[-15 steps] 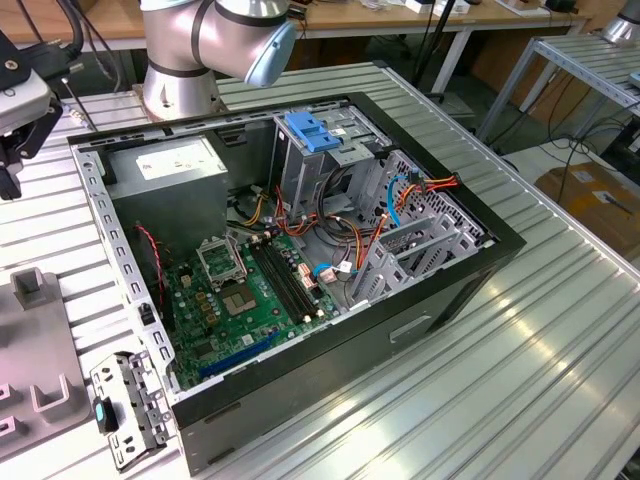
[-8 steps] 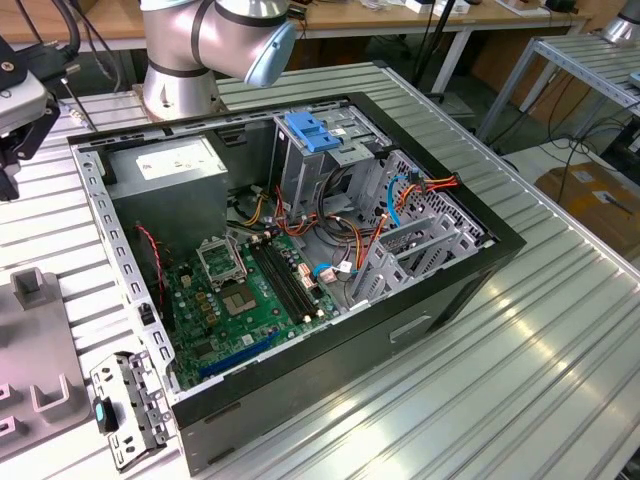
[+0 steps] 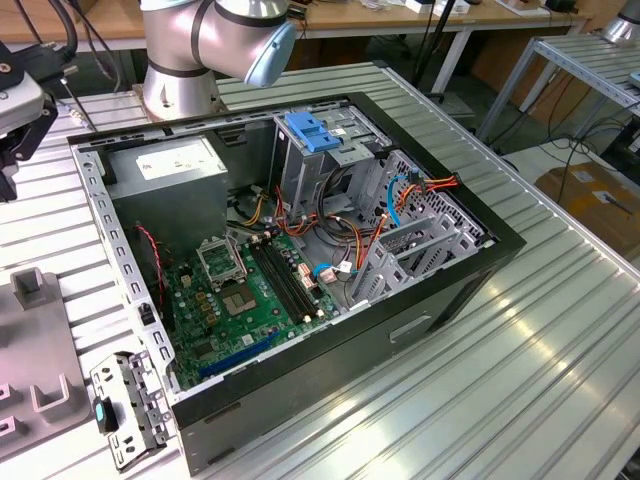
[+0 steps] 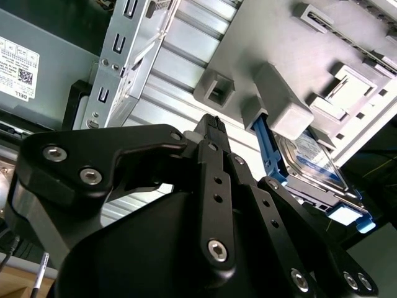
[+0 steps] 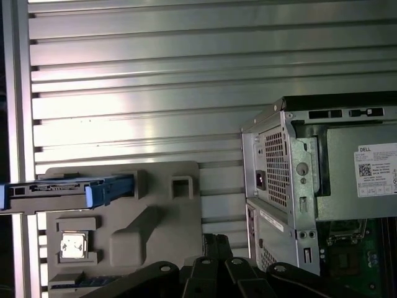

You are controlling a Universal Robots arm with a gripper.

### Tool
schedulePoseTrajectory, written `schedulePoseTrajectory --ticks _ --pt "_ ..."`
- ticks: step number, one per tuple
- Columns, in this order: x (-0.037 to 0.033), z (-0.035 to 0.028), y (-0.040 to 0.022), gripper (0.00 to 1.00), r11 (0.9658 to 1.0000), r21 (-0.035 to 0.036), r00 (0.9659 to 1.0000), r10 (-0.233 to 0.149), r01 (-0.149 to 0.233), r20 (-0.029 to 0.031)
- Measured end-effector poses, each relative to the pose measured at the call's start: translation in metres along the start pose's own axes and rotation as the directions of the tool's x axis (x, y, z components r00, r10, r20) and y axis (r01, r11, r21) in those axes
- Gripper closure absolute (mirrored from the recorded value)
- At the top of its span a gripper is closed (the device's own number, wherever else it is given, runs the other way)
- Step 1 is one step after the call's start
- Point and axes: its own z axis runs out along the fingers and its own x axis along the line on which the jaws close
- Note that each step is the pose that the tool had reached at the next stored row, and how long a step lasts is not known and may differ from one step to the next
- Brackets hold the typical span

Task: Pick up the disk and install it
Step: 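Reach for the disk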

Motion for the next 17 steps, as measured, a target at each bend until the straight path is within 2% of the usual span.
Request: schedulePoseTrajectory --ticks 17 --pt "0.0049 0.0018 -0.0004 0.89 1.0 0.0 1.0 0.0 0.0 0.0"
